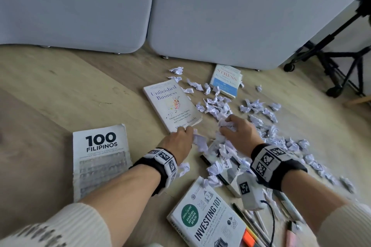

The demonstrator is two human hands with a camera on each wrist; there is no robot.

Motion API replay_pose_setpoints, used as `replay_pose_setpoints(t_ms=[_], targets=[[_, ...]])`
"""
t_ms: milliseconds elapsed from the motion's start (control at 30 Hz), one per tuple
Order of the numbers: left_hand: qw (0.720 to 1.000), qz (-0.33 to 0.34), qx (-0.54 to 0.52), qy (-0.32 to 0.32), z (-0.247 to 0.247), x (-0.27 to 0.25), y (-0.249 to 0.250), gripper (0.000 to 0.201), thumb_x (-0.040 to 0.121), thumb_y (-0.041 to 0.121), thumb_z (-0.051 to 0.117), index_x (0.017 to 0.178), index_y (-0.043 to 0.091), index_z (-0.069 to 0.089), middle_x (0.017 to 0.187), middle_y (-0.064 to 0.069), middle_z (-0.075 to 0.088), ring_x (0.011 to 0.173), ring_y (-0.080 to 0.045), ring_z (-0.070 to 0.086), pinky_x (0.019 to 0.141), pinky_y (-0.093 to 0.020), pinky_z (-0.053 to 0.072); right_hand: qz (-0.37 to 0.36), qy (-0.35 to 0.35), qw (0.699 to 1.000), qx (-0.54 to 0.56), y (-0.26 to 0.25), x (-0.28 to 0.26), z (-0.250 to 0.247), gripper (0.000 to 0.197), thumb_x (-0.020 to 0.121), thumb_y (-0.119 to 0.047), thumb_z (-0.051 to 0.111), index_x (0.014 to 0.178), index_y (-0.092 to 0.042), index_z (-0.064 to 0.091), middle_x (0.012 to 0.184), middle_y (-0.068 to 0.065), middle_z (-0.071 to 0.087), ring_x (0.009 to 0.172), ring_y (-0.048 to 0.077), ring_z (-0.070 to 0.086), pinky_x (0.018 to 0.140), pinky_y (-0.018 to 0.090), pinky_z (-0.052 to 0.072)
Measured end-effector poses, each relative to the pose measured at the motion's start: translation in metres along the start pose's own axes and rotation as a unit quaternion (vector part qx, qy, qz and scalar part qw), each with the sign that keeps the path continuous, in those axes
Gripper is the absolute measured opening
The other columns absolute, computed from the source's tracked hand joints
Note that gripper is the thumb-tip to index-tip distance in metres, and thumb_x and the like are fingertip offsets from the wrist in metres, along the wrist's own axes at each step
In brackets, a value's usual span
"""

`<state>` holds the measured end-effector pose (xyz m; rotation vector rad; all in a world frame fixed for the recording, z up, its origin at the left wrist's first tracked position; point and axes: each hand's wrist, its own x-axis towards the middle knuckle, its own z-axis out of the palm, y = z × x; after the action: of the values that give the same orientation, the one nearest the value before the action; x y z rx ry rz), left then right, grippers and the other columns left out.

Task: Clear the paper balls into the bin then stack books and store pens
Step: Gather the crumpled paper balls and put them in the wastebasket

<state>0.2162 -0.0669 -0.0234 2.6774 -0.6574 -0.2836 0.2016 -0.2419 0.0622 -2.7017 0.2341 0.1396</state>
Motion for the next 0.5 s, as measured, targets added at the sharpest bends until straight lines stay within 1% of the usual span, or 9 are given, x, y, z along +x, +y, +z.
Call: replay_pose_setpoints(t_ms=[100, 167, 233, 333, 400, 433, 500], targets=[[0.998, -0.017, -0.042, 0.040, -0.033, -0.011, 0.011, 0.024, 0.098, 0.021, 0.044, 0.118, 0.007, 0.040, 0.113, -0.016, 0.056, 0.100, -0.037, 0.063, 0.075, -0.041, 0.049, -0.024, -0.006, 0.999, -0.026, -0.018, -0.016, -0.025, 0.014, 0.090, -0.023, 0.060, 0.085, -0.011, 0.055, 0.075, 0.005, 0.060, 0.061, 0.017, 0.049, 0.052, 0.025, 0.039], [0.996, -0.028, -0.056, 0.066, -0.058, -0.024, 0.016, 0.023, 0.098, 0.020, 0.044, 0.116, 0.006, 0.040, 0.111, -0.017, 0.058, 0.099, -0.037, 0.063, 0.077, -0.040, 0.049, -0.044, -0.008, 0.998, -0.047, -0.037, -0.020, -0.039, 0.015, 0.089, -0.024, 0.060, 0.086, -0.009, 0.056, 0.079, 0.010, 0.062, 0.062, 0.019, 0.050, 0.053, 0.026, 0.039], [0.993, -0.048, -0.066, 0.082, -0.085, -0.037, 0.016, 0.023, 0.097, 0.019, 0.044, 0.116, 0.005, 0.040, 0.112, -0.019, 0.058, 0.100, -0.038, 0.062, 0.077, -0.041, 0.047, -0.066, 0.002, 0.997, -0.047, -0.062, -0.020, -0.050, 0.015, 0.089, -0.024, 0.059, 0.088, -0.009, 0.057, 0.080, 0.012, 0.063, 0.063, 0.021, 0.050, 0.052, 0.026, 0.038], [0.990, -0.084, -0.057, 0.098, -0.125, -0.051, 0.008, 0.024, 0.097, 0.015, 0.044, 0.117, 0.003, 0.041, 0.115, -0.021, 0.059, 0.104, -0.040, 0.059, 0.077, -0.041, 0.045, -0.097, 0.043, 0.994, -0.008, -0.102, -0.016, -0.054, 0.015, 0.088, -0.028, 0.057, 0.087, -0.013, 0.054, 0.075, 0.008, 0.061, 0.064, 0.022, 0.053, 0.054, 0.027, 0.039], [0.990, -0.090, -0.021, 0.107, -0.150, -0.062, 0.001, 0.022, 0.095, 0.008, 0.042, 0.117, 0.002, 0.042, 0.115, -0.022, 0.060, 0.103, -0.039, 0.060, 0.075, -0.040, 0.044, -0.121, 0.065, 0.990, 0.029, -0.127, -0.016, -0.049, 0.014, 0.088, -0.029, 0.058, 0.091, -0.015, 0.056, 0.079, 0.006, 0.062, 0.070, 0.024, 0.057, 0.059, 0.029, 0.042], [0.989, -0.094, 0.003, 0.111, -0.162, -0.069, -0.002, 0.022, 0.095, 0.005, 0.040, 0.117, 0.002, 0.042, 0.113, -0.022, 0.061, 0.102, -0.039, 0.060, 0.073, -0.038, 0.043, -0.138, 0.066, 0.987, 0.041, -0.138, -0.017, -0.044, 0.015, 0.088, -0.029, 0.058, 0.093, -0.015, 0.057, 0.081, 0.006, 0.061, 0.075, 0.026, 0.057, 0.062, 0.030, 0.040], [0.986, -0.111, 0.033, 0.124, -0.185, -0.093, -0.007, 0.023, 0.094, 0.002, 0.039, 0.116, 0.001, 0.044, 0.111, -0.022, 0.062, 0.101, -0.037, 0.061, 0.070, -0.035, 0.039, -0.175, 0.056, 0.981, 0.056, -0.163, -0.024, -0.035, 0.014, 0.087, -0.027, 0.058, 0.093, -0.014, 0.058, 0.074, 0.003, 0.057, 0.077, 0.028, 0.053, 0.065, 0.029, 0.034]])
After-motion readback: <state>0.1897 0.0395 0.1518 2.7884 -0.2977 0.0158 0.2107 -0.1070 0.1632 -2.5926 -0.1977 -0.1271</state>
